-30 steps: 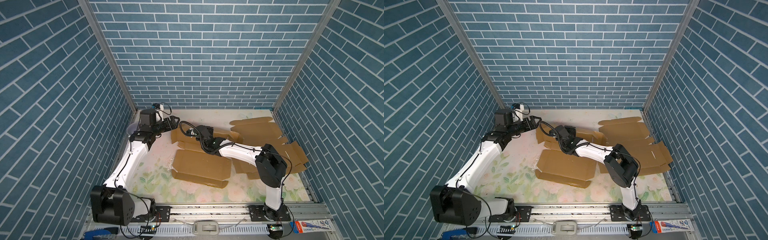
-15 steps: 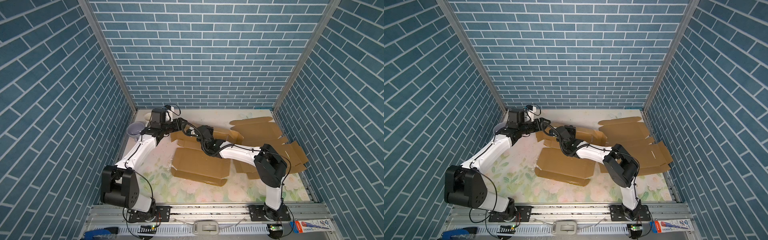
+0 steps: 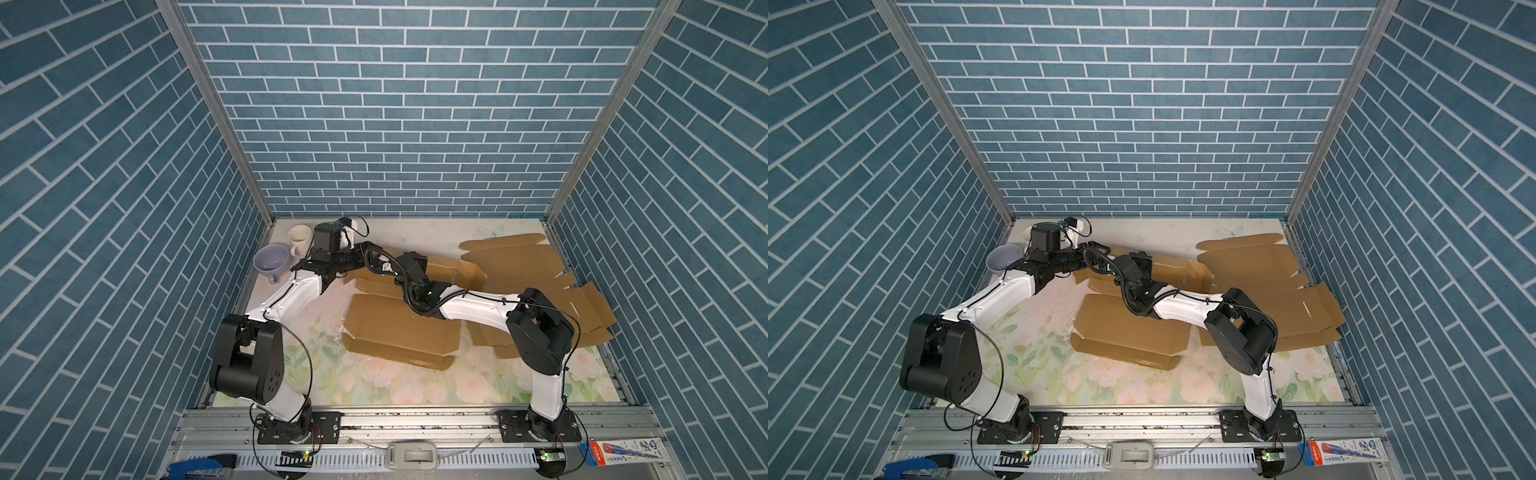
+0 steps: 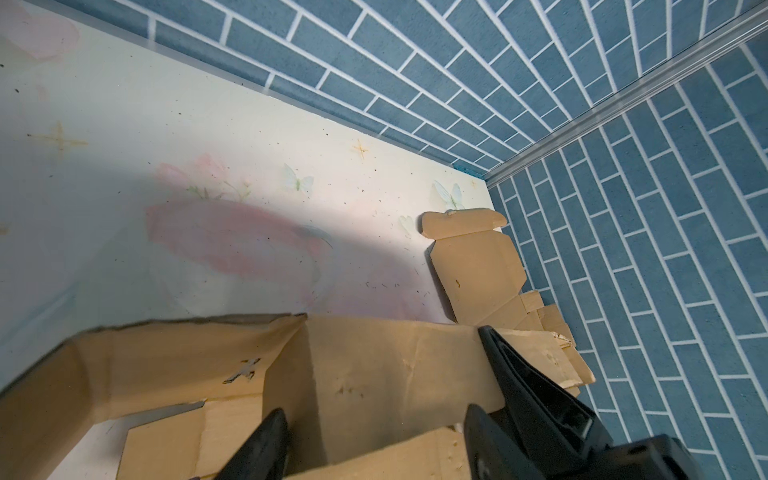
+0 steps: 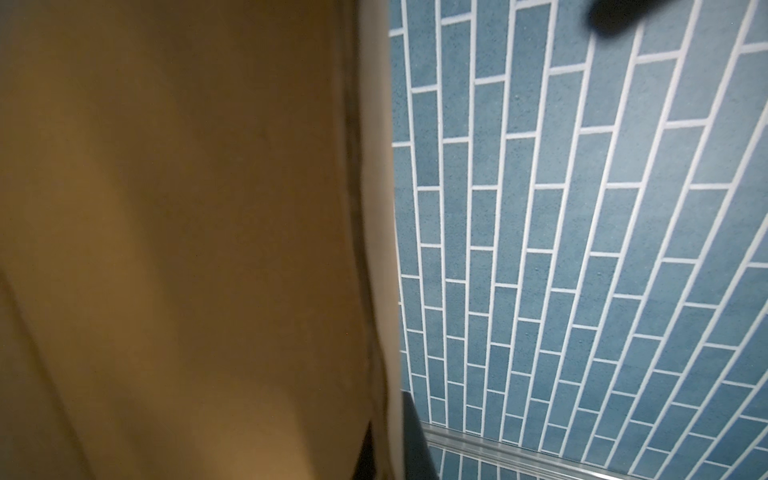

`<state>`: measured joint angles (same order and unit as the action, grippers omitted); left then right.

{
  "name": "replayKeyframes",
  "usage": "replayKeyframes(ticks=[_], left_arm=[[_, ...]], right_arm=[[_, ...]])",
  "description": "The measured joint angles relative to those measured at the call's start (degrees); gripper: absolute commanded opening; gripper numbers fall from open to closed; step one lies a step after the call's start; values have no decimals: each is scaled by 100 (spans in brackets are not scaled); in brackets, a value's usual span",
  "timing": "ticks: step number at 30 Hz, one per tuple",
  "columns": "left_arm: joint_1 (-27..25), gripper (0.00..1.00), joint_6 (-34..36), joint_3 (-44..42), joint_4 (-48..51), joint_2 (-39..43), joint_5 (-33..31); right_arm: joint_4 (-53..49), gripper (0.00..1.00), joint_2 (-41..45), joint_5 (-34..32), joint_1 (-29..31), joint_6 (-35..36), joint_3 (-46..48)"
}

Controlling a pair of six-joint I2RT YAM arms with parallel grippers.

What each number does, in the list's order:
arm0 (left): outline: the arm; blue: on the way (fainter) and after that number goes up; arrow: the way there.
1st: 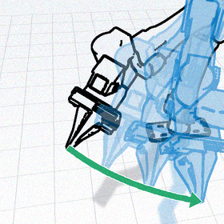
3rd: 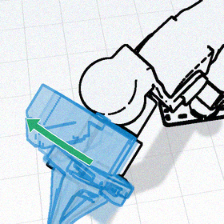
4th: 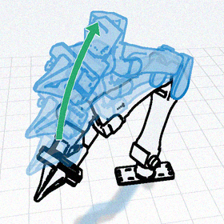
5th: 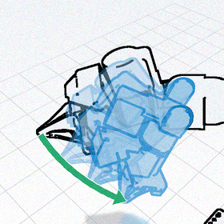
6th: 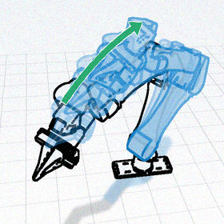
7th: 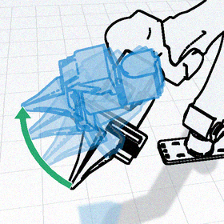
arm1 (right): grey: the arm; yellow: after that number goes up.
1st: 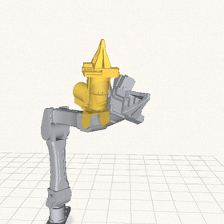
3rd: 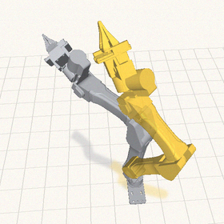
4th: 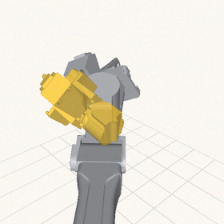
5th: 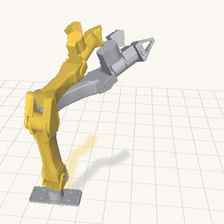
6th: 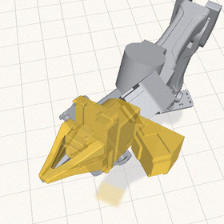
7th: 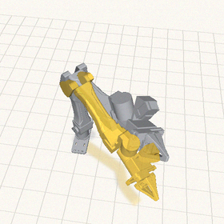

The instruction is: Fold the paper box

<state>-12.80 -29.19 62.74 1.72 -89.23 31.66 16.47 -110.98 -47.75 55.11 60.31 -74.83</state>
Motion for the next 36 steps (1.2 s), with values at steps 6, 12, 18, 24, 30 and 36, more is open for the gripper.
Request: replayKeyframes(ticks=[6,12,18,24,30,36], left_arm=[[776,68,544,37,546,533,79],[1738,62,1303,337,789,925,-92],[1856,67,1814,358,741,24,-37],[1788,72,2177,168,706,-667,120],[1602,72,2347,144,238,-960,439],[1504,68,2400,7,-26,-994,859]], right_arm=[[382,0,109,111,-63,111,382],[737,0,256,354,-179,278,664],[999,0,422,699,-328,334,857],[1290,0,625,1012,-404,428,1123],[1515,0,654,1248,-413,474,1224],[1574,0,654,1357,-413,562,1239]])
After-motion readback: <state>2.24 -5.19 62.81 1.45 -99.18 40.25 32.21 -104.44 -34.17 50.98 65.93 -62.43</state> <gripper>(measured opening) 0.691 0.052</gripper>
